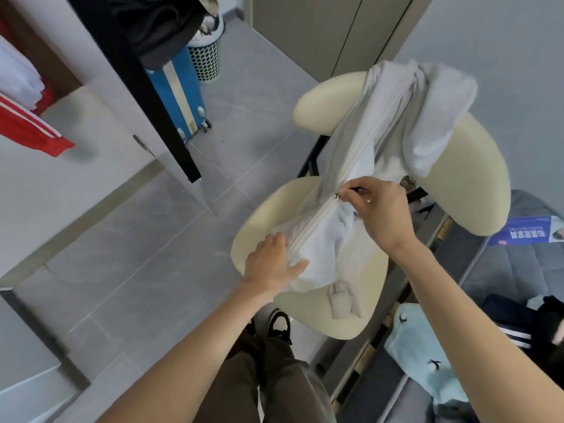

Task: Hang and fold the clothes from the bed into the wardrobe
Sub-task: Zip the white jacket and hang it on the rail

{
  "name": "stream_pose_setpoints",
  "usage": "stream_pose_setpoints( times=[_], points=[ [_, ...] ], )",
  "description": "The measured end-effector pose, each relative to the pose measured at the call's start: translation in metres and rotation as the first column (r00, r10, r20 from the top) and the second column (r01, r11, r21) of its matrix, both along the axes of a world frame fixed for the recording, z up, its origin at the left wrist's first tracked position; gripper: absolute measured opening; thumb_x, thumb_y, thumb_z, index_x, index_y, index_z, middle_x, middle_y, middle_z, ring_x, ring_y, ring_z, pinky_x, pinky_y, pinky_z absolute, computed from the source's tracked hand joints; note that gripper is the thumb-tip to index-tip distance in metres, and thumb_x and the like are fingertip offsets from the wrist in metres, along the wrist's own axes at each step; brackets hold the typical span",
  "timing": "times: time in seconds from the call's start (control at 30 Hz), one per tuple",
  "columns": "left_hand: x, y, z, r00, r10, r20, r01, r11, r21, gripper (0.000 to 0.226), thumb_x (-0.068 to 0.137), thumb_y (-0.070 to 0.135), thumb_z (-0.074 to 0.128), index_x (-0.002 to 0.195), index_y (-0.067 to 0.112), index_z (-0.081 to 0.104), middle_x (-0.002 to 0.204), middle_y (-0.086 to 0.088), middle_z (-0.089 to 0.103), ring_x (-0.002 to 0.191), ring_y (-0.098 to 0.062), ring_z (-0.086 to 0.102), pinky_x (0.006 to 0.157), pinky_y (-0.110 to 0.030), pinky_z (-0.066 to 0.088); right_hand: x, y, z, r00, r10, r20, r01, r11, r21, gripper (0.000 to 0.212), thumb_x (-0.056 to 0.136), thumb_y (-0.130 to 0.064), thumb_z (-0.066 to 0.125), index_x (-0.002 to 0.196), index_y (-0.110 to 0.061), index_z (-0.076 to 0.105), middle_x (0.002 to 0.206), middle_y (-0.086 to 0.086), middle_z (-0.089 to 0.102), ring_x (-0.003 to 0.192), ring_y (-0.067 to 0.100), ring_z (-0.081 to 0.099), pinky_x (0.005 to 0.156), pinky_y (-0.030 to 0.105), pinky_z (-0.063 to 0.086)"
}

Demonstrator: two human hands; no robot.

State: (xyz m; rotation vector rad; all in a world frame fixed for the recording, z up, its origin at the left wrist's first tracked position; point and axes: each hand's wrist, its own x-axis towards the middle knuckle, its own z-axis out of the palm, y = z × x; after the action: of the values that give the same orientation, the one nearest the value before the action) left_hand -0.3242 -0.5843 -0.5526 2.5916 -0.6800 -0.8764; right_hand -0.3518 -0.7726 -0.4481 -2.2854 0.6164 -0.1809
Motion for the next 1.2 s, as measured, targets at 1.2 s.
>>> stream_pose_setpoints(
  times=[1.2],
  points=[
    [0.077, -0.059, 0.120, 0.990, -0.100, 0.096, 0.109, 0.990, -0.091, 0.038, 0.102, 0.034, 0.033, 0.115, 0.014, 0.061, 0.113, -0.009, 0.066, 0.108, -0.031, 0.058, 0.082, -0.032, 0.041, 0.034, -0.007, 0.101, 0.998, 0.026, 0.055, -0.028, 0.999, 0.035, 0.013, 0.085, -0.010, 0.070, 0.075, -0.015, 0.075, 0.072, -0.008, 0.072, 0.068, 0.005, 0.064, 0.063, 0.011, 0.046]
  ],
)
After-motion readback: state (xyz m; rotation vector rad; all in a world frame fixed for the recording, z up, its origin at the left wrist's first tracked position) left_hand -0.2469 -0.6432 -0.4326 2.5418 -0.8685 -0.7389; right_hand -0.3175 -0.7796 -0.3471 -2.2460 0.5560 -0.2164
